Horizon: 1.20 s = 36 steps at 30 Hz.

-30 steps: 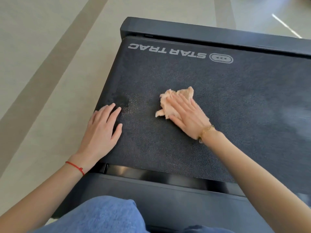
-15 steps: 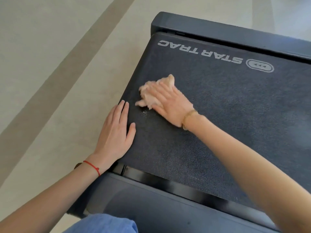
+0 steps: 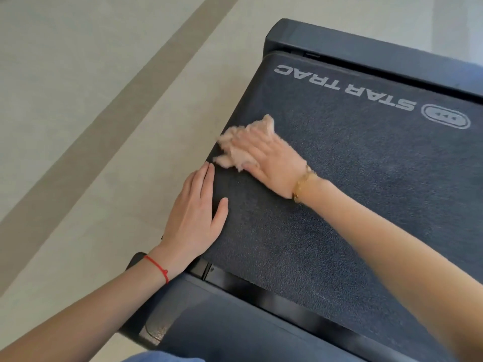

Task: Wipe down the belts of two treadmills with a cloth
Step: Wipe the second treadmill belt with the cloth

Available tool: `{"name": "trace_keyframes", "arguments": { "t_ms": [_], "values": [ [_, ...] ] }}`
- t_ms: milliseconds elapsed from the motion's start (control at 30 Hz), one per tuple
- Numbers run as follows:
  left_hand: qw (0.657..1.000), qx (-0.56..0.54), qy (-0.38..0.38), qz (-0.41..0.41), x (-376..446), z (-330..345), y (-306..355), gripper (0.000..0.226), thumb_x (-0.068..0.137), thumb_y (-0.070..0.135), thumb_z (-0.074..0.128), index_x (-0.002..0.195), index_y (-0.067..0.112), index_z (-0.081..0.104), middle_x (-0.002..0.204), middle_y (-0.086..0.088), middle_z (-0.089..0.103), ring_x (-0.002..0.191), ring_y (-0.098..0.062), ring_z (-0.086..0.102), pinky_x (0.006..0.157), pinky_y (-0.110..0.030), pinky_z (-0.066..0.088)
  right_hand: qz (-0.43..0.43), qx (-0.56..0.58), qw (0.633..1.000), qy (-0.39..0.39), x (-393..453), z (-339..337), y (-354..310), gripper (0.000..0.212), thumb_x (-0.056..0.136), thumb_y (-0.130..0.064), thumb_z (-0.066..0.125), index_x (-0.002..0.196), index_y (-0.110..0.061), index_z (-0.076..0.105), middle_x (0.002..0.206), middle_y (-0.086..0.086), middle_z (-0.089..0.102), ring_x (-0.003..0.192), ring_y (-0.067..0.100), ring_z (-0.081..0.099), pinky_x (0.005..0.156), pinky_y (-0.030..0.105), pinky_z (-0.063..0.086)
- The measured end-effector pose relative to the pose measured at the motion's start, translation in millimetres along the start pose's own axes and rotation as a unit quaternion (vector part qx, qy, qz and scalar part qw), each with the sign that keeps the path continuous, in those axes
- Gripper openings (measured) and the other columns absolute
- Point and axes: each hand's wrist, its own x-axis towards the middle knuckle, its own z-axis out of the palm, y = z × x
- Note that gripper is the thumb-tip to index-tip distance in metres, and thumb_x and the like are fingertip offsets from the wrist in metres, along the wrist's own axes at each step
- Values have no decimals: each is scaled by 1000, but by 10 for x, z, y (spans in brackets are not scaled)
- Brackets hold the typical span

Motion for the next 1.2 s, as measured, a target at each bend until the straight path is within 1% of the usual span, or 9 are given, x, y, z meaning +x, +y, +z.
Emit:
{"name": "trace_keyframes", "arguments": {
  "t_ms": [133, 333, 500, 600, 700, 733, 833, 967, 1200],
  "values": [
    [1000, 6, -5, -4, -9, -17, 14, 71, 98, 45, 27, 155, 3, 23, 160, -12, 27, 146, -26, 28, 119, -34, 23, 138, 38, 989, 20, 377, -12, 131, 56, 105, -44, 23, 154, -18, 21, 161, 3, 21, 150, 22, 10, 122, 43, 5],
    [1000, -4, -17, 16, 64, -1, -17, 68, 97, 39, 33, 151, -3, 31, 157, -16, 32, 144, -30, 33, 118, -45, 31, 8, 76, 997, 22, -381, 1, -323, 58, 102, -46, 25, 153, -18, 28, 160, 1, 25, 150, 20, 13, 122, 42, 8],
    [998, 7, -23, 57, 308, 26, 69, 62, 99, 34, 34, 151, -1, 33, 158, -17, 29, 145, -33, 29, 117, -52, 29, 21, -7, 999, 27, -283, -8, 39, 54, 102, -35, 28, 150, -9, 34, 156, 13, 31, 145, 32, 26, 117, 55, 21],
    [997, 20, -33, 69, 595, 72, 182, 63, 101, 38, 27, 155, 6, 25, 163, -12, 21, 151, -29, 17, 123, -48, 17, 142, -48, 988, 28, -2, -58, 660, 51, 101, -19, 38, 150, -9, 27, 153, 19, 31, 139, 39, 30, 112, 60, 22],
    [996, 24, -44, 80, 908, 132, 290, 58, 105, 35, 27, 158, 11, 18, 166, -7, 14, 153, -24, 8, 125, -44, 8, 310, 21, 949, 55, 229, -170, 1042, 52, 104, -35, 27, 152, -16, 21, 158, 8, 24, 146, 29, 19, 119, 49, 13],
    [995, 29, -45, 85, 1010, 151, 325, 58, 106, 35, 28, 158, 12, 18, 166, -7, 14, 153, -24, 7, 125, -45, 8, 311, 19, 948, 61, 279, -188, 991, 48, 105, -34, 27, 150, -19, 24, 156, 9, 29, 143, 29, 25, 117, 51, 15],
    [994, 36, -43, 99, 1256, 205, 411, 60, 102, 37, 25, 154, 8, 28, 161, -11, 25, 151, -28, 15, 123, -50, 14, 152, -14, 984, 95, 234, -163, 601, 39, 102, -22, 38, 141, -26, 35, 139, 11, 47, 123, 34, 48, 104, 60, 28],
    [993, 52, -36, 102, 1318, 271, 463, 66, 98, 41, 18, 154, 6, 27, 160, -12, 27, 151, -27, 16, 123, -51, 16, 155, 29, 987, 44, 139, -104, 805, 54, 105, -37, 29, 154, -18, 19, 161, 3, 20, 149, 23, 13, 121, 45, 8],
    [991, 84, -30, 96, 1296, 307, 487, 67, 100, 40, 13, 157, 6, 17, 164, -13, 16, 153, -27, 11, 123, -49, 14, 278, 44, 958, 46, 1115, -163, 1497, 57, 105, -39, 20, 155, -11, 15, 159, 6, 24, 147, 23, 14, 121, 42, 5]
  ]
}}
